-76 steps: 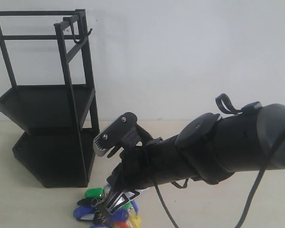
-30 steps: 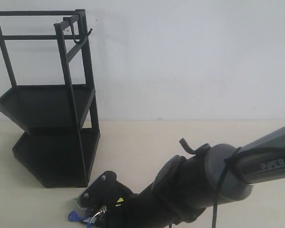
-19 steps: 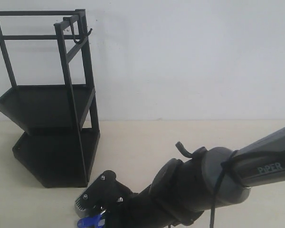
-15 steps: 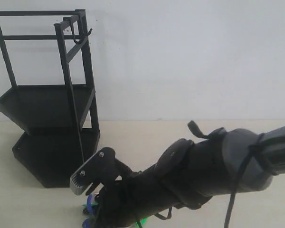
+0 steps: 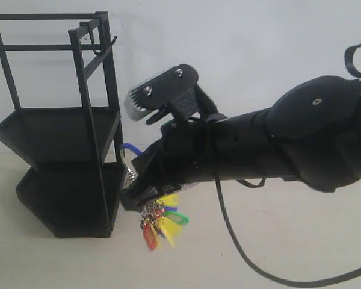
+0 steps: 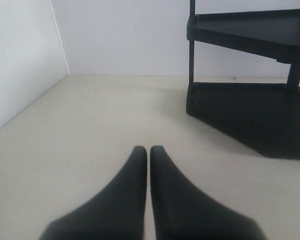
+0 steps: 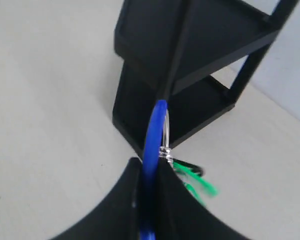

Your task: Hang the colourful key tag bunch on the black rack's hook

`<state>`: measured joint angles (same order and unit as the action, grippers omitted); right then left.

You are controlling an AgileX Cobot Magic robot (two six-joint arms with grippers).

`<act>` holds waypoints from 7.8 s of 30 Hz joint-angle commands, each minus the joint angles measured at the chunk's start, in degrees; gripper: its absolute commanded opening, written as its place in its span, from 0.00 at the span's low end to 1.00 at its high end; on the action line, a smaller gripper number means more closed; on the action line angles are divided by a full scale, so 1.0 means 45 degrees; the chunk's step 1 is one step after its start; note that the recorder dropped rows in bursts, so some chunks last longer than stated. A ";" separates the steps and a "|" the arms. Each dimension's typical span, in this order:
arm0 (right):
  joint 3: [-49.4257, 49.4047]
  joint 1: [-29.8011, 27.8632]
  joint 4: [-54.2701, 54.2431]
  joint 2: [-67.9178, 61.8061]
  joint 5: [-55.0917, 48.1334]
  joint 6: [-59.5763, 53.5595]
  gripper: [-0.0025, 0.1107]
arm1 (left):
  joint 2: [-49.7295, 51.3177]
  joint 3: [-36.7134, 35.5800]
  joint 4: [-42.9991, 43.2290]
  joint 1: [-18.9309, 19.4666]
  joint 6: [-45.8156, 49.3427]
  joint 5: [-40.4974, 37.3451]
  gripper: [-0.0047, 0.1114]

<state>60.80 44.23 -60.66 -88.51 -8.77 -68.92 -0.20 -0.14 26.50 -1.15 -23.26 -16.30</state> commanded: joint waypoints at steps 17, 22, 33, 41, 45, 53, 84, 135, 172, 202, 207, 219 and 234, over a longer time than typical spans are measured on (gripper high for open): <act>0.0702 -0.1119 0.5006 0.0714 -0.1694 0.5559 0.02 | 0.0045 0.0031 0.0002 -0.0016 -0.0070 0.0044 0.08; 0.0797 -0.1339 0.5208 0.0862 -0.1449 0.6870 0.02 | 0.0045 0.0031 0.0002 -0.0016 -0.0070 0.0044 0.08; 0.1202 -0.0738 0.6682 0.1210 -0.2781 0.5142 0.02 | 0.0045 0.0031 0.0002 -0.0016 -0.0070 0.0045 0.08; 0.1258 -0.0808 0.7499 0.1355 -0.3308 0.5258 0.02 | 0.0045 0.0031 0.0002 -0.0016 -0.0070 0.0045 0.08; 0.1258 -0.1386 0.7555 0.1323 -0.1872 0.9239 0.02 | 0.0045 0.0031 0.0002 -0.0016 -0.0070 0.0045 0.08; 0.1258 -0.0847 0.7841 0.1329 -0.0466 0.8669 0.02 | 0.0045 0.0031 0.0002 -0.0016 -0.0070 0.0045 0.08; 0.7091 -0.1201 0.7887 -0.3152 0.1599 0.8193 0.02 | 0.0045 0.0031 0.0002 -0.0016 -0.0070 0.0050 0.08; 0.7960 -0.0402 0.7887 -0.3170 0.0432 0.8146 0.47 | 0.0045 0.0031 0.0002 -0.0016 -0.0070 0.0050 0.08; 0.6035 -0.0394 1.0014 0.0187 -1.3599 1.5135 0.02 | 0.0045 0.0031 0.0002 -0.0016 -0.0070 0.0050 0.08; -0.1965 -0.0394 1.0169 0.2377 -1.2905 1.5094 0.02 | 0.0045 0.0031 0.0002 -0.0016 -0.0070 0.0097 0.08; -0.1965 -0.0394 1.0363 0.2975 -1.2102 1.3277 0.02 | 0.0045 0.0031 0.0002 -0.0016 -0.0070 0.0050 0.08; -0.3893 -0.1686 1.1014 0.7885 -0.7724 1.2880 0.02 | 0.0045 0.0031 0.0002 -0.0016 -0.0070 0.0086 0.08; -0.9750 -0.5643 1.0568 1.6752 -0.3510 1.3344 0.02 | 0.0045 0.0031 0.0002 -0.0016 -0.0070 0.0053 0.08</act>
<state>19.53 20.62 -12.66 -18.61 -27.78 -8.92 -0.20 -0.14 26.50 -1.15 -23.26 -16.30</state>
